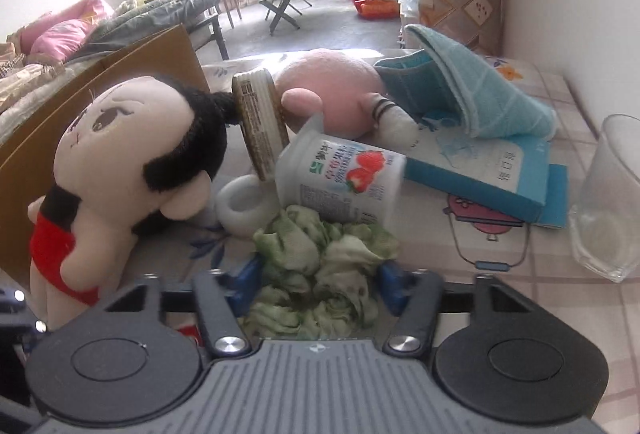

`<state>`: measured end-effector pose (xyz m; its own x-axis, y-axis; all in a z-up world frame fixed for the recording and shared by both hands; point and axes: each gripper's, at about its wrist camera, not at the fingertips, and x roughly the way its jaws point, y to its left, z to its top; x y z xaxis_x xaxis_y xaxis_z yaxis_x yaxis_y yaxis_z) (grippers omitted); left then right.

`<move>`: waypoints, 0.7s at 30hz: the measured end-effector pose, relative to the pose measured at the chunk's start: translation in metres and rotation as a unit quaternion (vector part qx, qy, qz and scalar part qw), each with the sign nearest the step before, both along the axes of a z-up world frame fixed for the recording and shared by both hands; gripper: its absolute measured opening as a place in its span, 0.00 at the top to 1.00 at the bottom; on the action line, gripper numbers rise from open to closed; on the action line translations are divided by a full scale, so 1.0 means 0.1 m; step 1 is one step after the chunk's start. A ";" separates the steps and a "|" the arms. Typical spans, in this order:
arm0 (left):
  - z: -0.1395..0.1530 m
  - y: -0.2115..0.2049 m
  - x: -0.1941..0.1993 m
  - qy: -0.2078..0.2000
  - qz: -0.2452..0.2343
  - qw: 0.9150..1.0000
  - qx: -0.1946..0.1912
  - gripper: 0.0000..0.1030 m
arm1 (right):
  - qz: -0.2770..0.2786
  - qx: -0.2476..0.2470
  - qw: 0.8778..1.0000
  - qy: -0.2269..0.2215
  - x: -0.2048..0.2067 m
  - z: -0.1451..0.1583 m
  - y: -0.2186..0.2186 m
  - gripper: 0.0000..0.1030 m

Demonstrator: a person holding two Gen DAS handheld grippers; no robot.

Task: Organize soft objects
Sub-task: 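Lift the toothpaste tube with the left gripper while the right gripper grasps the green scrunchie, then carry the toothpaste with the left gripper while the right gripper carries the scrunchie to the box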

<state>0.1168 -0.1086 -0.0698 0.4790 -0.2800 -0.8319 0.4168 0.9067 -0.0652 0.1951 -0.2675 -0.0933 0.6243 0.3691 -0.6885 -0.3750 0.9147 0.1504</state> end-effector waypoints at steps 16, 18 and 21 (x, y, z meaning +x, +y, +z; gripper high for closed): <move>-0.04 0.01 0.10 0.026 0.008 1.000 -0.013 0.69 | -0.025 0.156 0.986 0.058 -0.87 0.00 -0.42 0.67; -0.04 0.01 0.09 0.018 0.005 1.000 -0.014 0.71 | -0.020 0.164 0.985 0.057 -0.90 -0.02 -0.35 0.67; -0.04 0.02 0.09 0.013 0.009 1.000 -0.022 0.71 | -0.023 0.185 0.980 0.062 -0.91 -0.01 -0.33 0.67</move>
<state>0.1255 -0.1068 -0.0741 0.4628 -0.3085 -0.8310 0.3975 0.9102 -0.1165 0.1043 -0.3007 -0.0943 0.5660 0.5818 -0.5841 -0.2924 0.8041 0.5176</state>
